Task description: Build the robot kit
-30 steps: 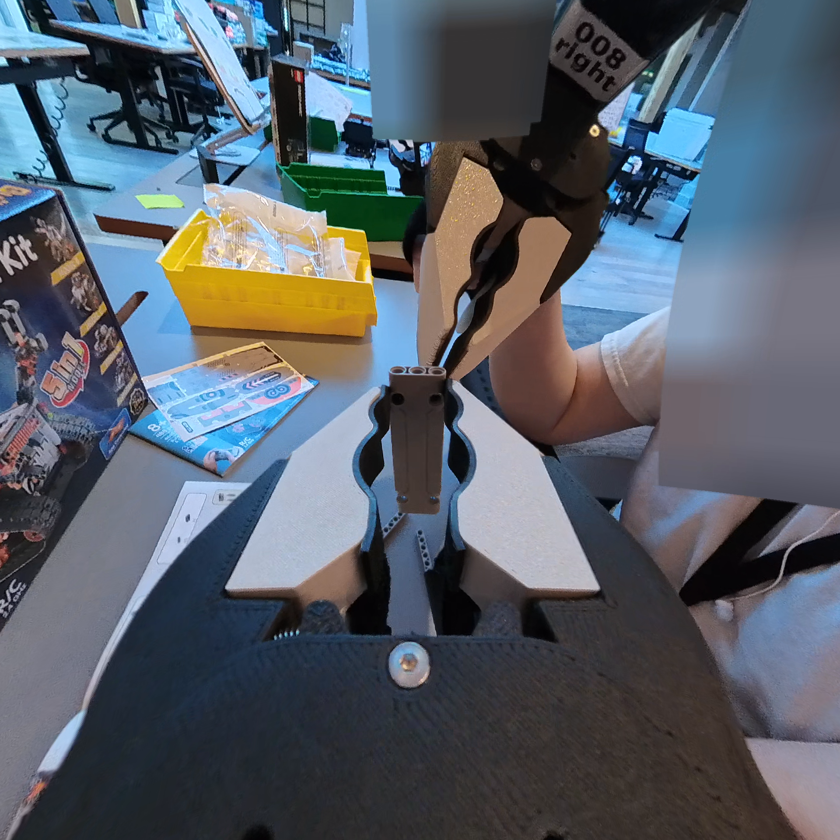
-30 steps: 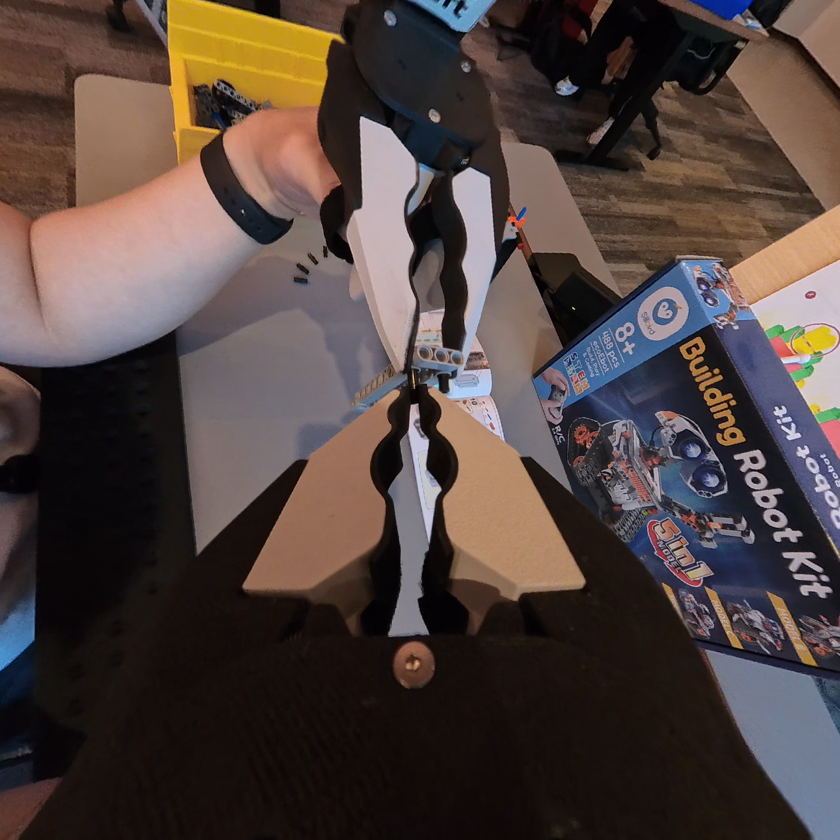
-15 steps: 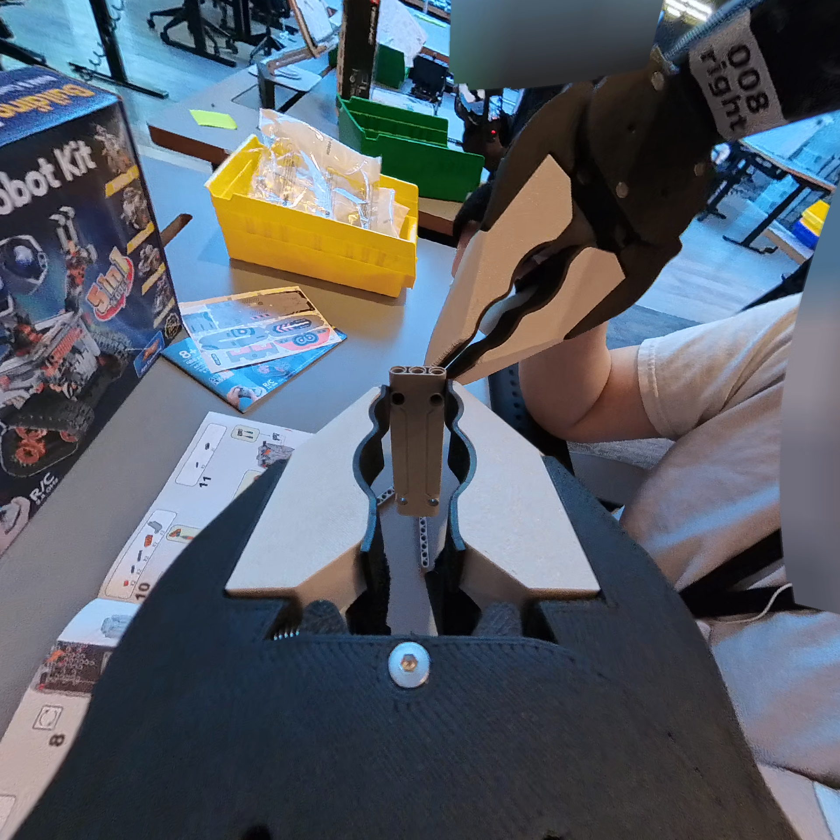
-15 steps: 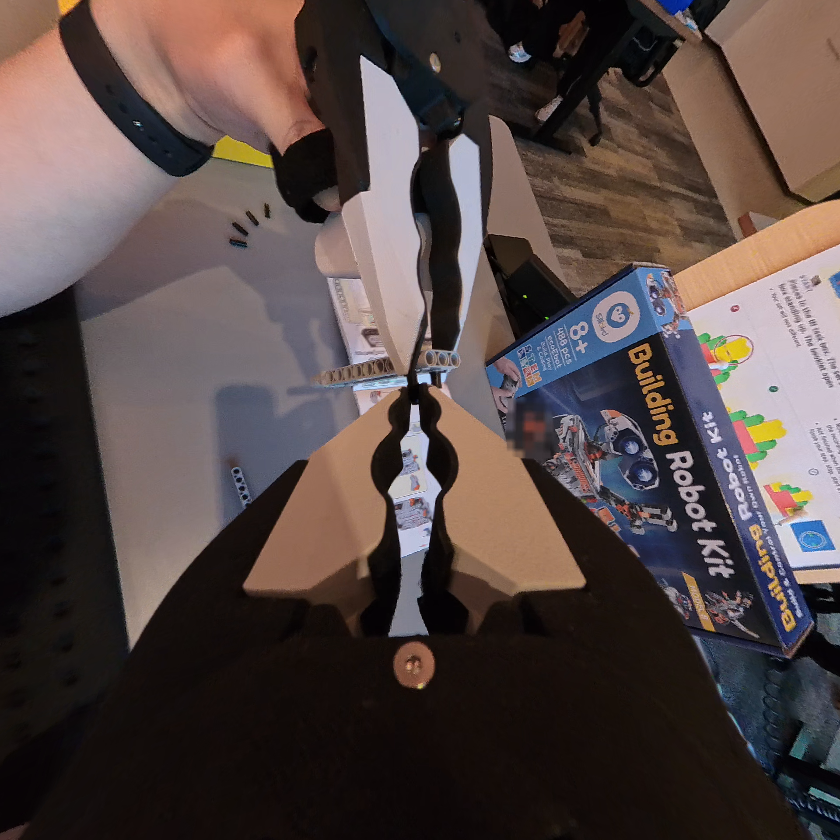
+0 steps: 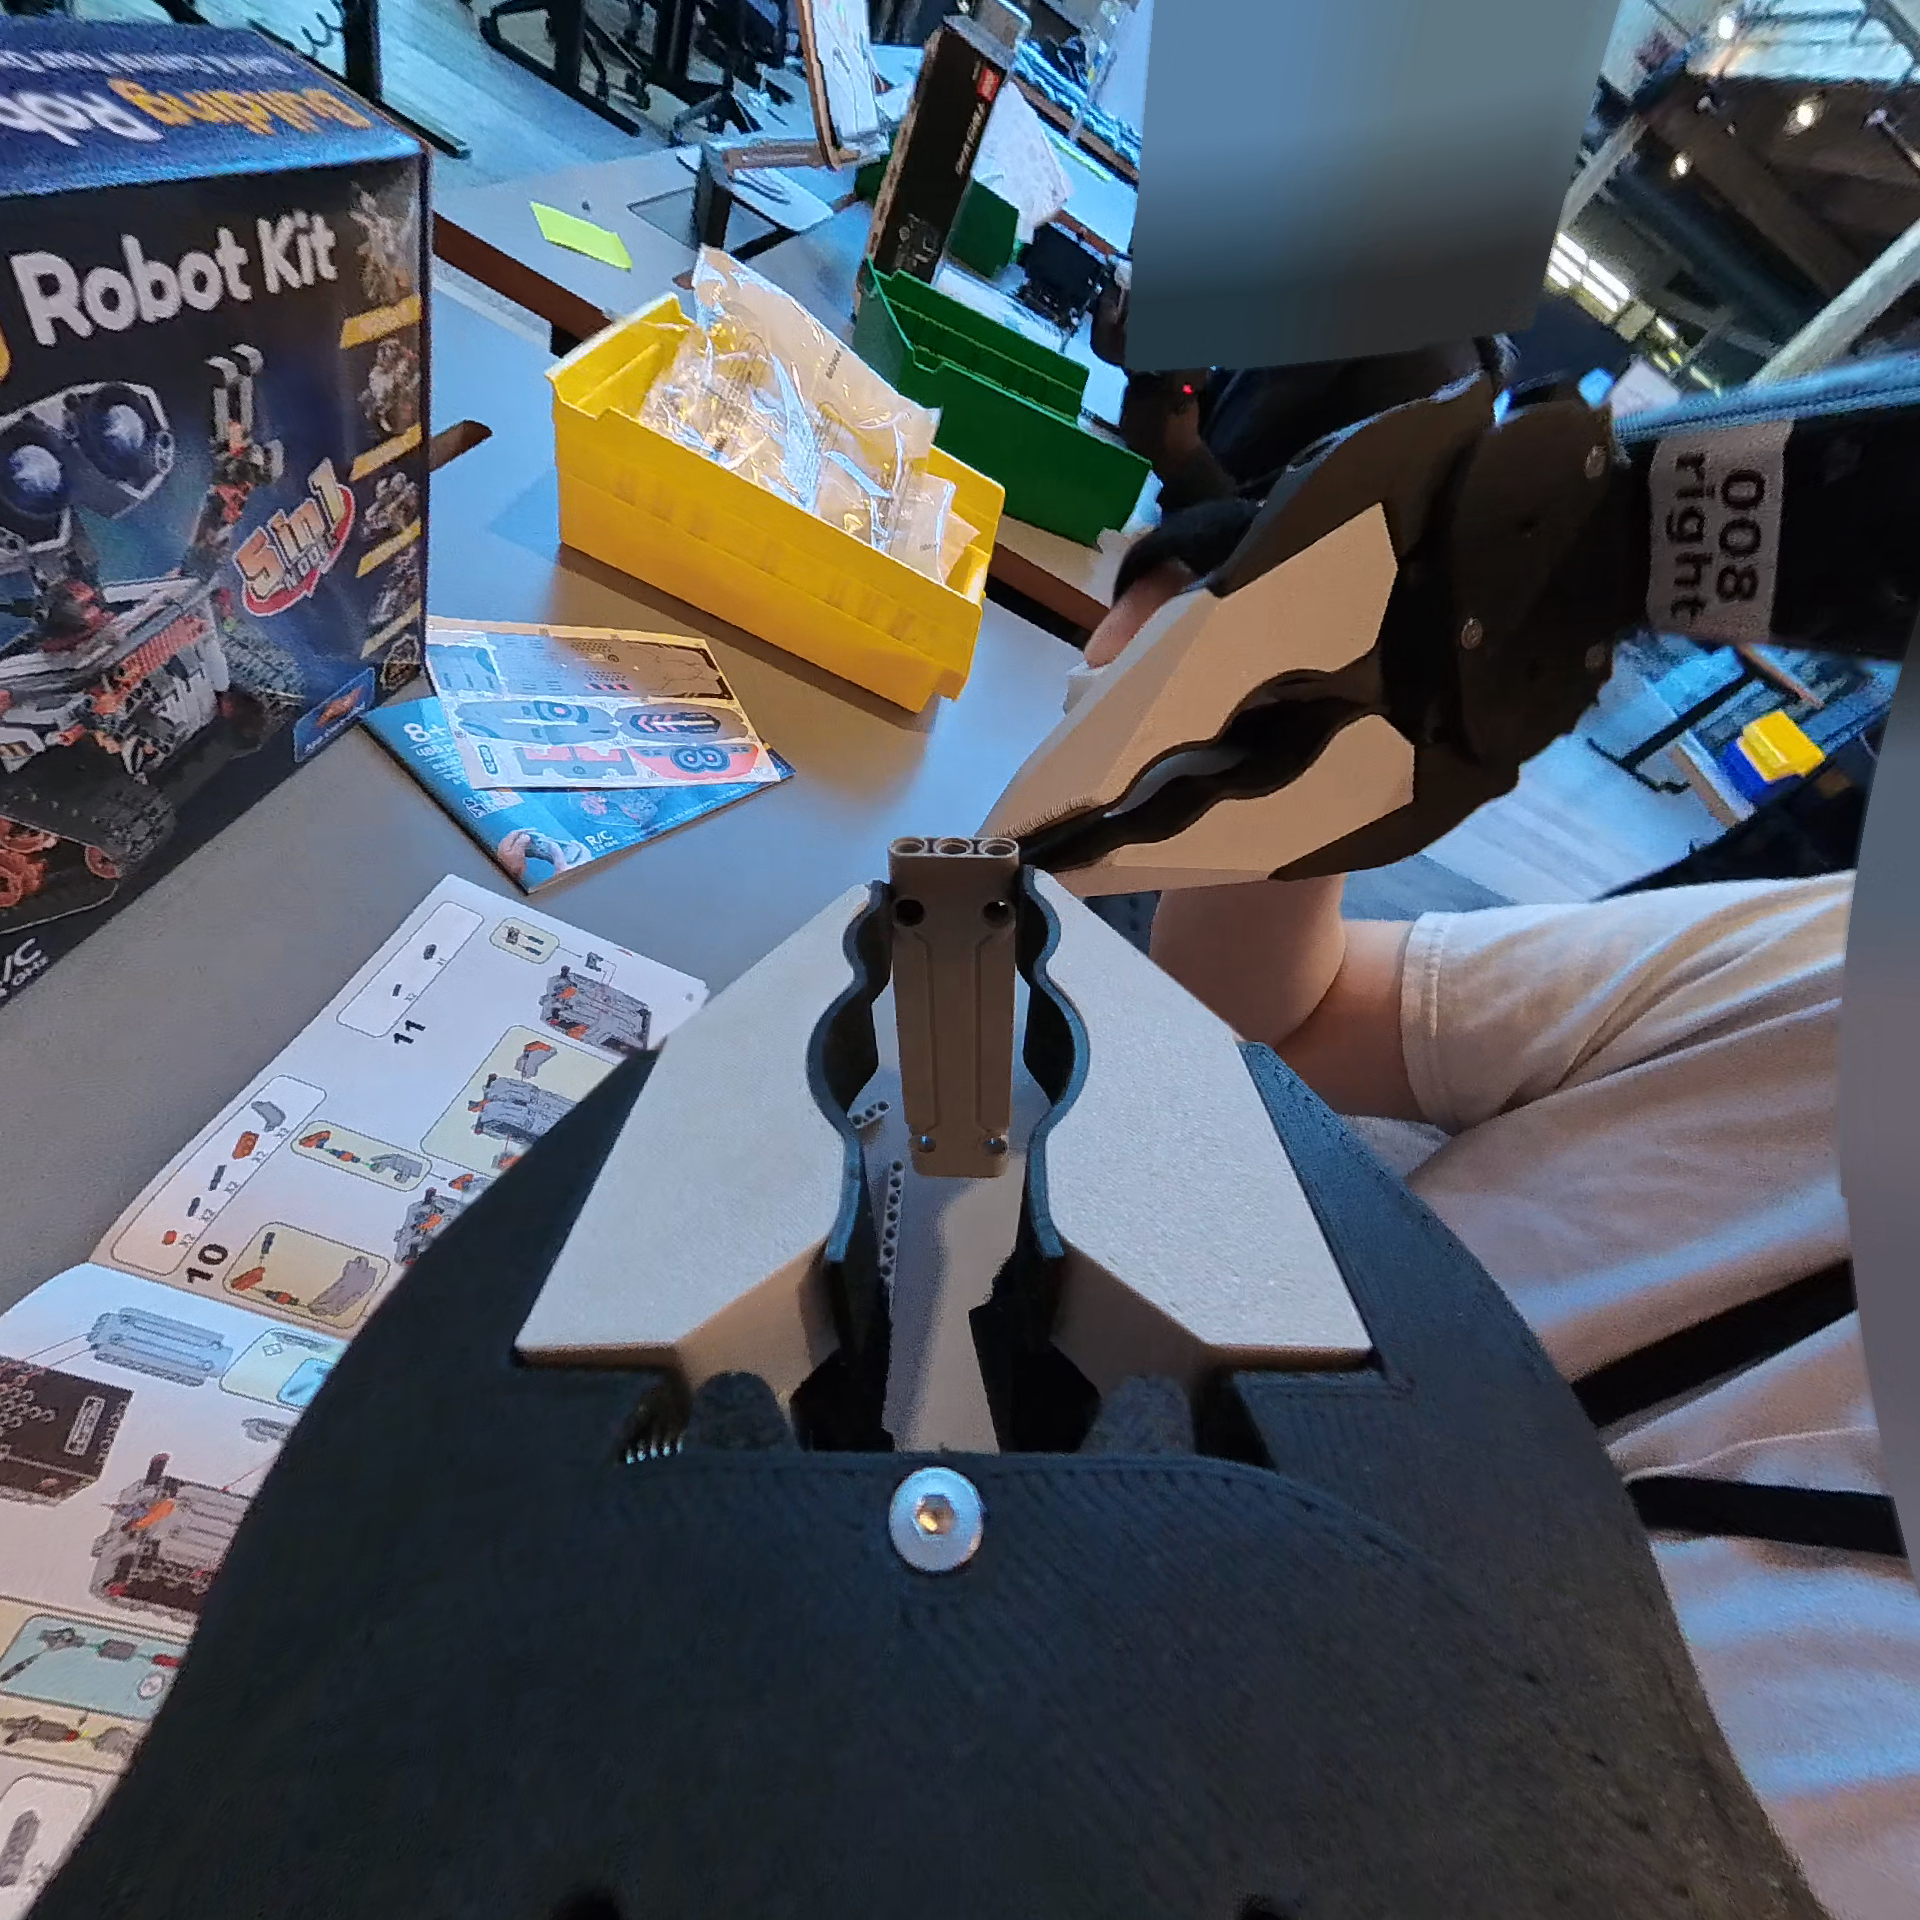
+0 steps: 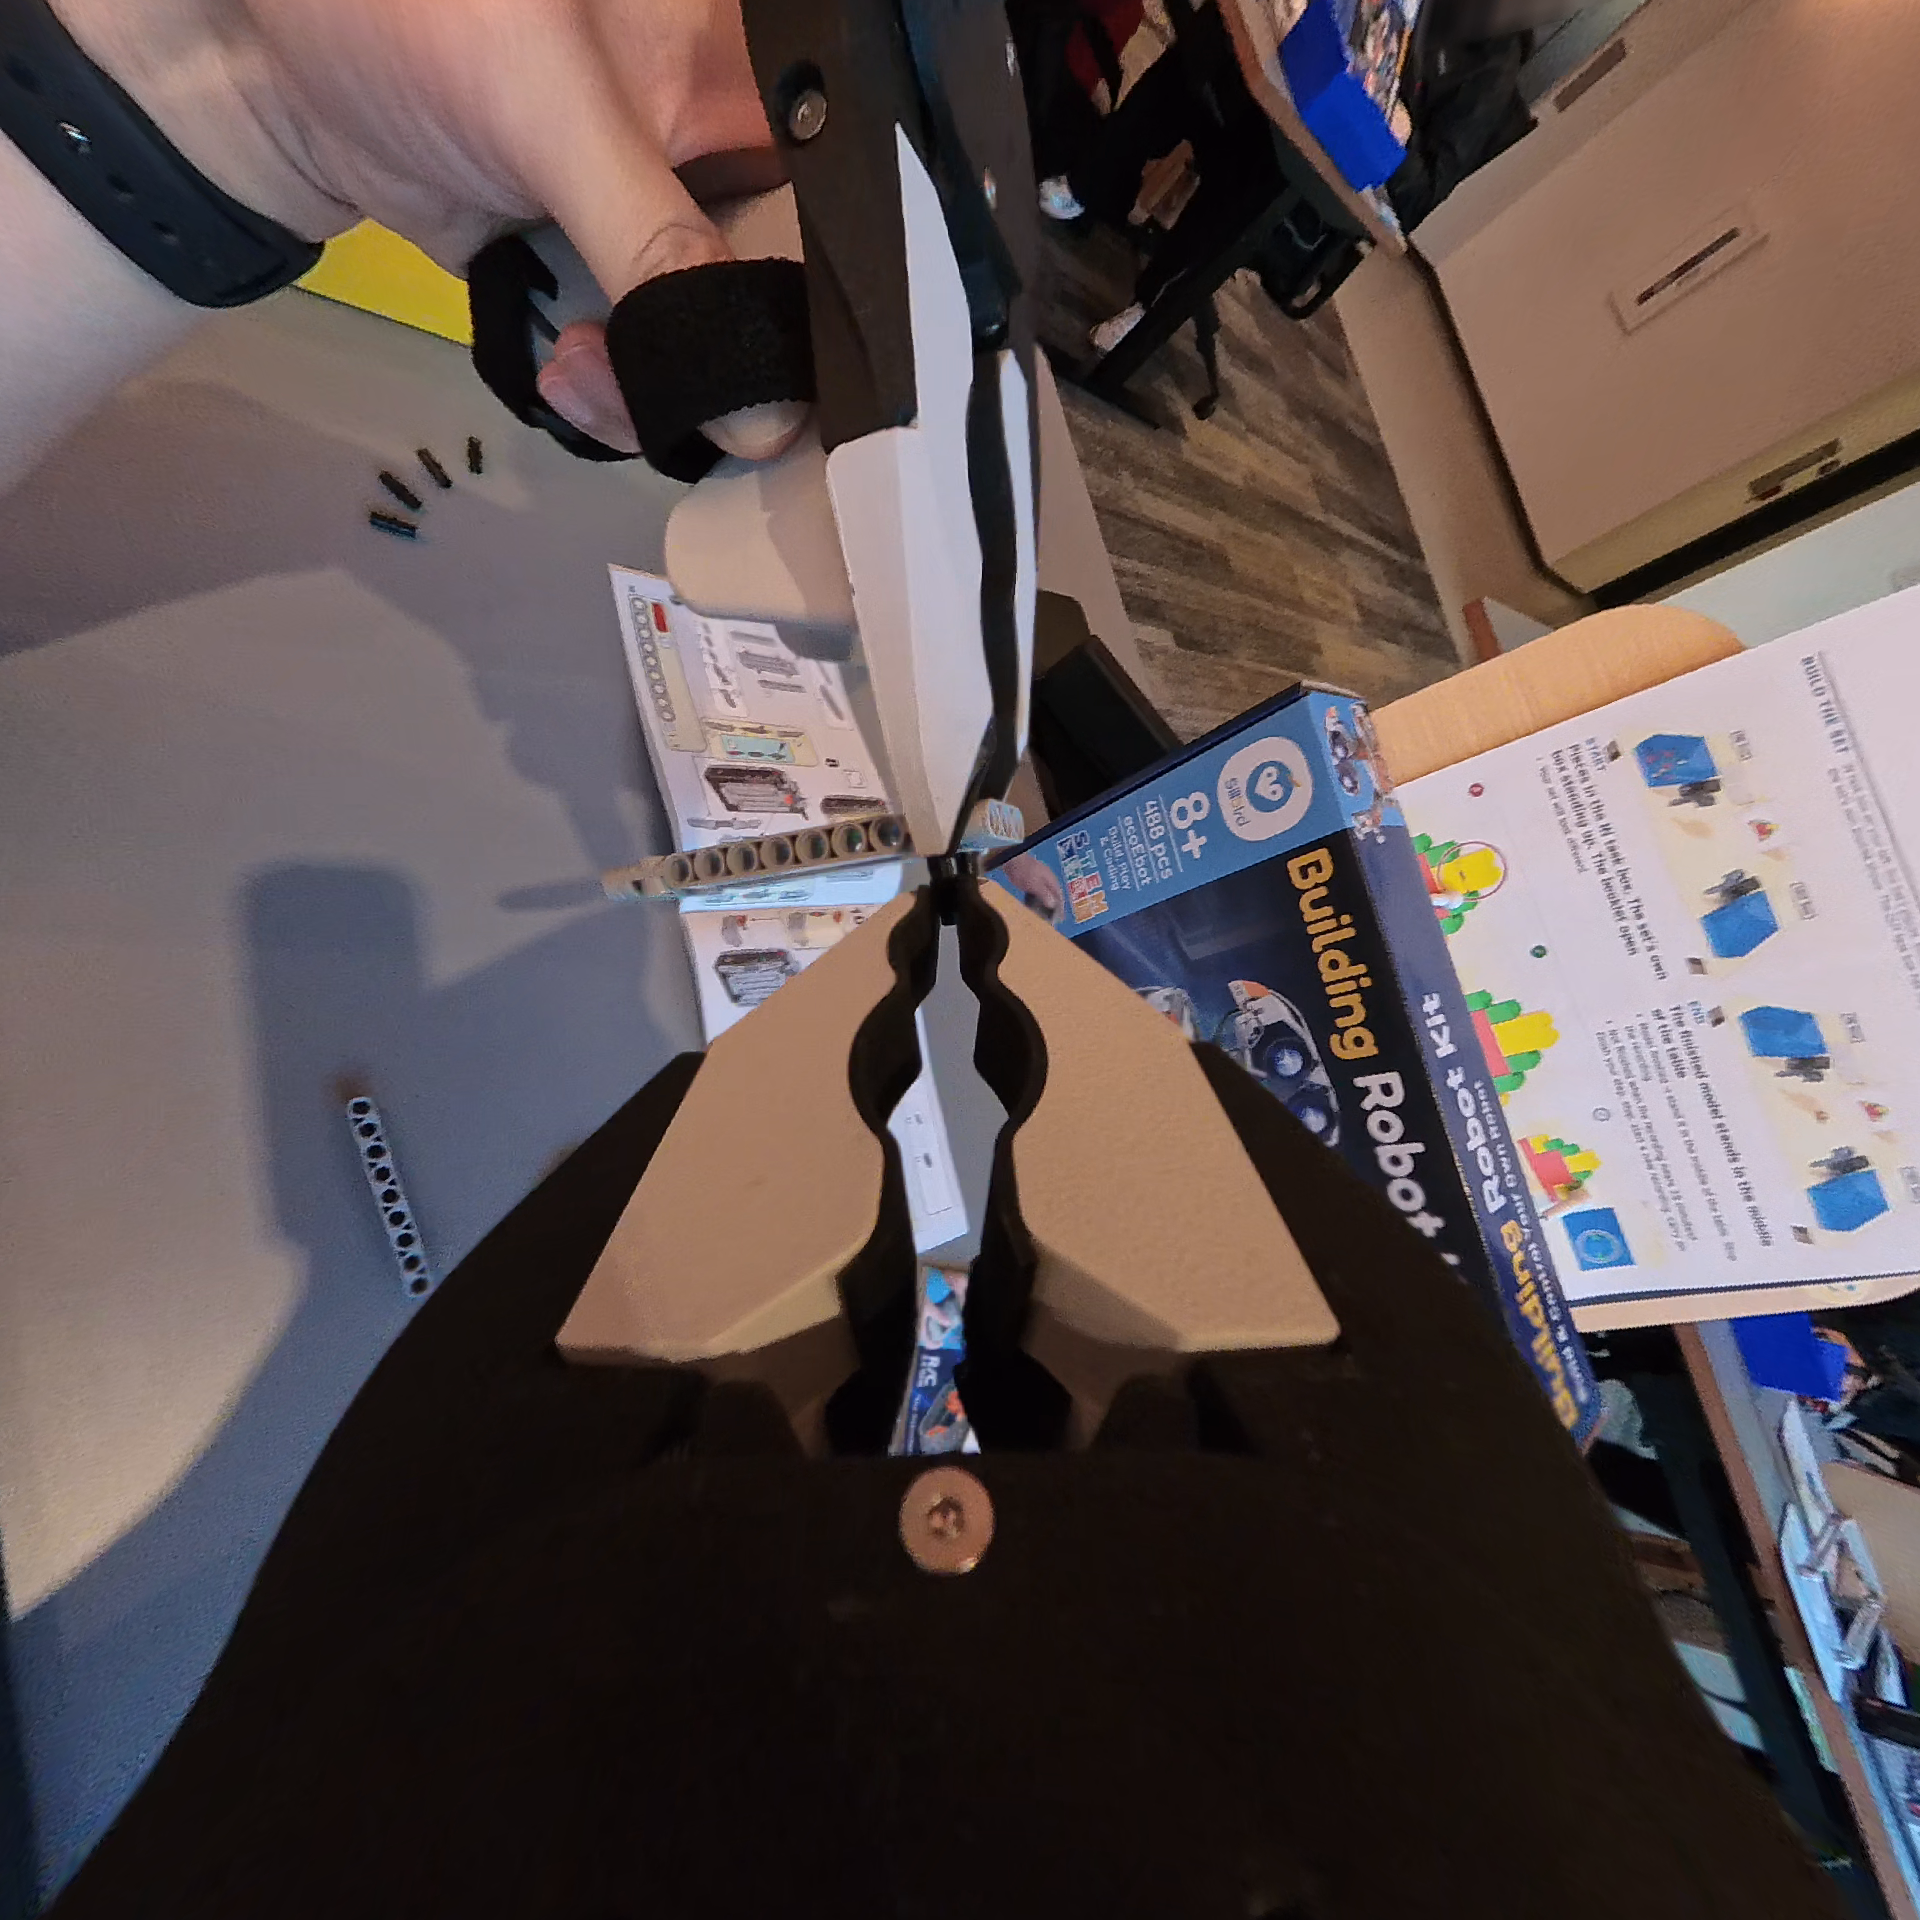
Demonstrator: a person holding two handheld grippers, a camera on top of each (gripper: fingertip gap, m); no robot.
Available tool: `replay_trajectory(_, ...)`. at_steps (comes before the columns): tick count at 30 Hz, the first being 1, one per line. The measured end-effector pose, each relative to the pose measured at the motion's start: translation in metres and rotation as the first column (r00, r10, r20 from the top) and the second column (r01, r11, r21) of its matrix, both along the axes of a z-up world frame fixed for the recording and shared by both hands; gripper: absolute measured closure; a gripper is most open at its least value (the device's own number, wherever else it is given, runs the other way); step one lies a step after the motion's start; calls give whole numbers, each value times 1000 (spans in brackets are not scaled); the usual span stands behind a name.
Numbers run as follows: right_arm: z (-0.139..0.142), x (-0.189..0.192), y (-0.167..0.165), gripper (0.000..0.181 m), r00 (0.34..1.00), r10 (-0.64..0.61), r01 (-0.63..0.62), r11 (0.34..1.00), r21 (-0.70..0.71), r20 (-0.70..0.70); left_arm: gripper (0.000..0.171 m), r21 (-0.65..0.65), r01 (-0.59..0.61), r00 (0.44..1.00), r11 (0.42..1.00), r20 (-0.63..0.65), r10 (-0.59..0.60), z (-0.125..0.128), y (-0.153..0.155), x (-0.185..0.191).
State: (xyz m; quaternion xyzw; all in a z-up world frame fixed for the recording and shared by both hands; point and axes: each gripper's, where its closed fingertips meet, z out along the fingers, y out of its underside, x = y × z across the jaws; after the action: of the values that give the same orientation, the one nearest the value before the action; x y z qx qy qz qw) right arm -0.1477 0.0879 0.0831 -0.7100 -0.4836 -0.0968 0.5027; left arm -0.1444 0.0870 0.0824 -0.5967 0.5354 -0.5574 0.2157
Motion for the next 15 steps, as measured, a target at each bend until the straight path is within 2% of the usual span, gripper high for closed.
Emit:
replay_trajectory(5,-5,1,5,179,994,-19,13,998,54,112,150,-43,-40,998,998,-41,38,-5,5,1)
replay_trajectory(8,-7,2,9,179,993,-20,14,998,58,116,150,-82,-73,996,994,-58,68,-7,9,2)
replay_trajectory(12,-12,6,13,179,992,-48,44,998,38,116,150,-52,-119,989,991,-92,114,-12,13,5)
replay_trajectory(15,-11,6,15,179,996,-71,70,997,20,60,150,-34,-148,985,988,-89,144,-11,16,5)
